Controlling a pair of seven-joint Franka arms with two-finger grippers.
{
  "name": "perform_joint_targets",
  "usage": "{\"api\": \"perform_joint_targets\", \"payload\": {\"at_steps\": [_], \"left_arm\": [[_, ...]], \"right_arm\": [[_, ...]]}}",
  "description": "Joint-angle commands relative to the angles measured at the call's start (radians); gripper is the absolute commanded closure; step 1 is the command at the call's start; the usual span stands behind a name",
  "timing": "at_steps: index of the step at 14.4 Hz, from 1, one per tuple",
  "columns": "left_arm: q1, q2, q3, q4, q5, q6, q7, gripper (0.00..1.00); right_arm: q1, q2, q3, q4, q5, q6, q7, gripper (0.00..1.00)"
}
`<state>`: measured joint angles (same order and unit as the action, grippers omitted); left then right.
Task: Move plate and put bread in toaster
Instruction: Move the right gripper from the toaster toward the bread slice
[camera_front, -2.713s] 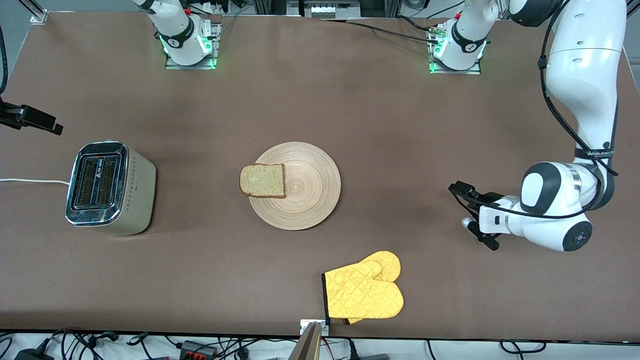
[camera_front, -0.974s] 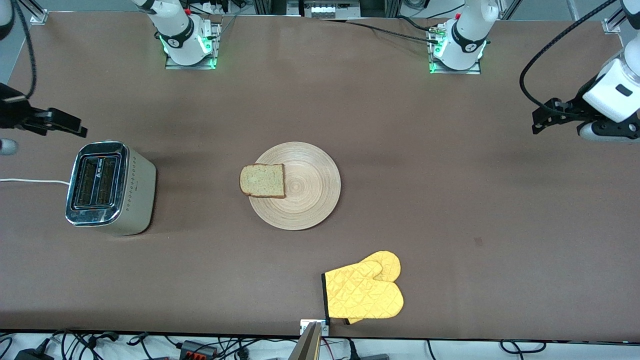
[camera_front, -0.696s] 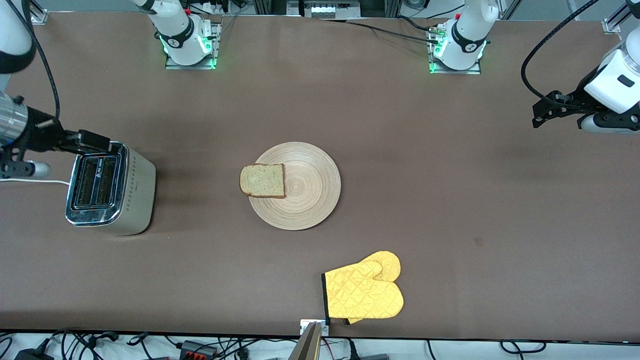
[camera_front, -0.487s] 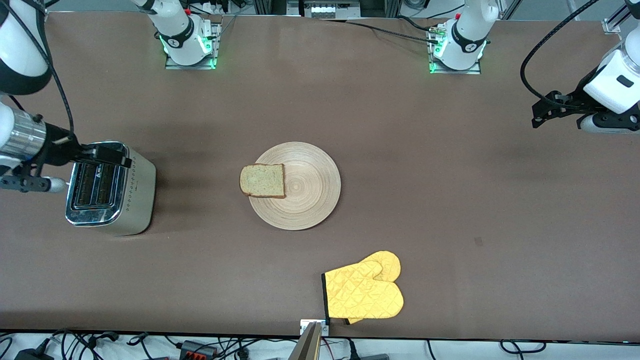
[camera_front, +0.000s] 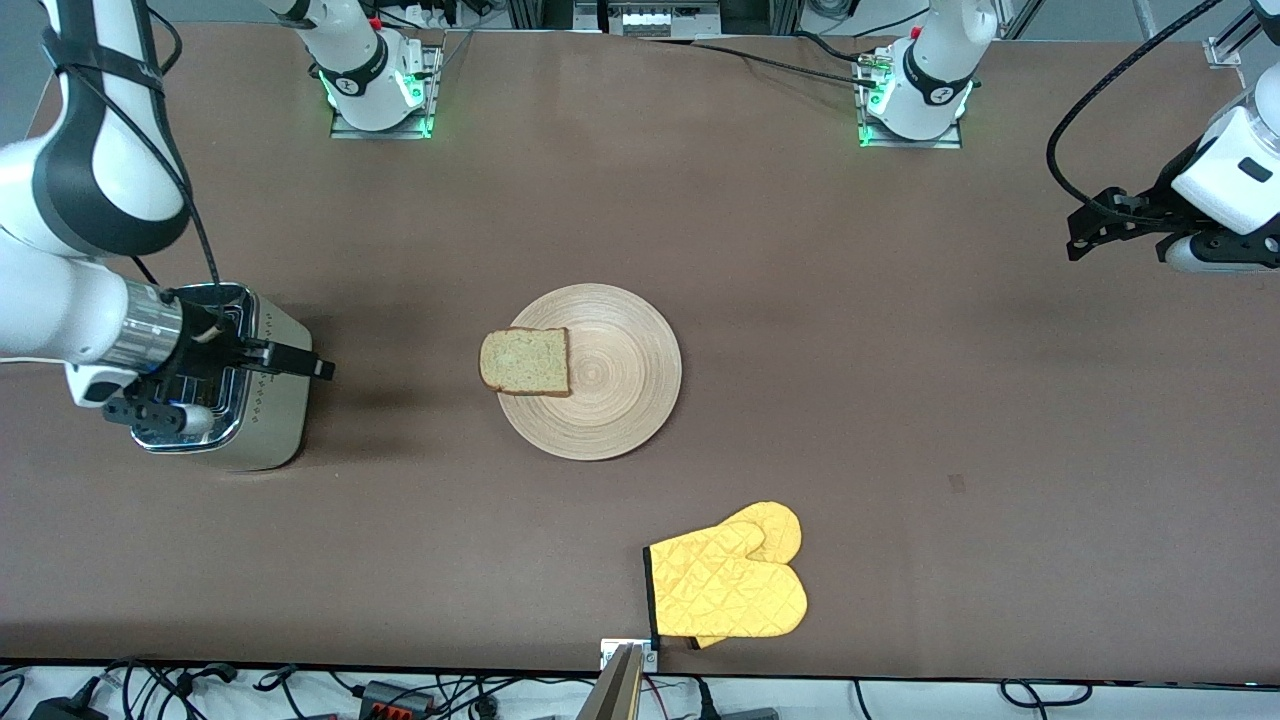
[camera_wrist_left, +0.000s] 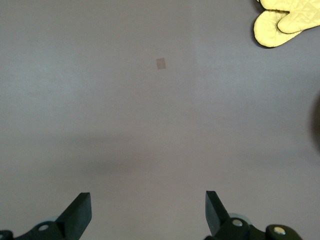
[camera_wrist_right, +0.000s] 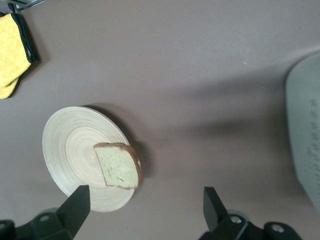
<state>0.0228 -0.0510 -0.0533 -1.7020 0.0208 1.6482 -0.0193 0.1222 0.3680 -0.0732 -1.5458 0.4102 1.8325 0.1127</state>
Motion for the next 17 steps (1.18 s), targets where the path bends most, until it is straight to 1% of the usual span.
{"api": "perform_joint_targets", "payload": {"at_steps": [1, 3, 5, 6, 8, 10, 11, 15, 16, 17], "left_arm": [[-0.001, 0.017, -0.010, 0.038, -0.010, -0.008, -0.017, 0.00], [-0.001, 0.017, -0.010, 0.039, -0.010, -0.008, -0.017, 0.00], [-0.001, 0.017, -0.010, 0.039, -0.010, -0.008, -0.017, 0.00], [-0.001, 0.017, -0.010, 0.039, -0.010, -0.008, -0.017, 0.00], [0.000, 0.017, -0.010, 0.039, -0.010, -0.008, -0.016, 0.00], [0.000, 0.017, -0.010, 0.039, -0.010, -0.010, -0.016, 0.00], [0.000, 0.017, -0.010, 0.039, -0.010, -0.010, -0.016, 0.00], [0.000, 0.019, -0.010, 0.039, -0.010, -0.008, -0.016, 0.00], [0.000, 0.019, -0.010, 0.039, -0.010, -0.010, -0.016, 0.00], [0.000, 0.019, -0.010, 0.039, -0.010, -0.010, -0.016, 0.00]], "right_arm": [[0.014, 0.032, -0.003, 0.015, 0.028, 0.028, 0.012, 0.00], [0.042, 0.063, -0.003, 0.015, 0.030, 0.080, 0.004, 0.00], [0.098, 0.078, -0.003, 0.015, 0.033, 0.170, 0.016, 0.00], [0.103, 0.091, -0.003, 0.015, 0.035, 0.198, 0.016, 0.00], [0.105, 0.107, -0.002, 0.015, 0.041, 0.209, 0.022, 0.00], [0.097, 0.112, -0.008, 0.015, 0.169, 0.221, 0.051, 0.00], [0.086, 0.117, -0.011, 0.015, 0.197, 0.223, 0.047, 0.00], [0.097, 0.118, -0.011, 0.016, 0.187, 0.260, 0.047, 0.00], [0.100, 0.118, -0.011, 0.013, 0.180, 0.295, 0.047, 0.00], [0.117, 0.120, -0.011, -0.006, 0.144, 0.357, 0.033, 0.00]]}}
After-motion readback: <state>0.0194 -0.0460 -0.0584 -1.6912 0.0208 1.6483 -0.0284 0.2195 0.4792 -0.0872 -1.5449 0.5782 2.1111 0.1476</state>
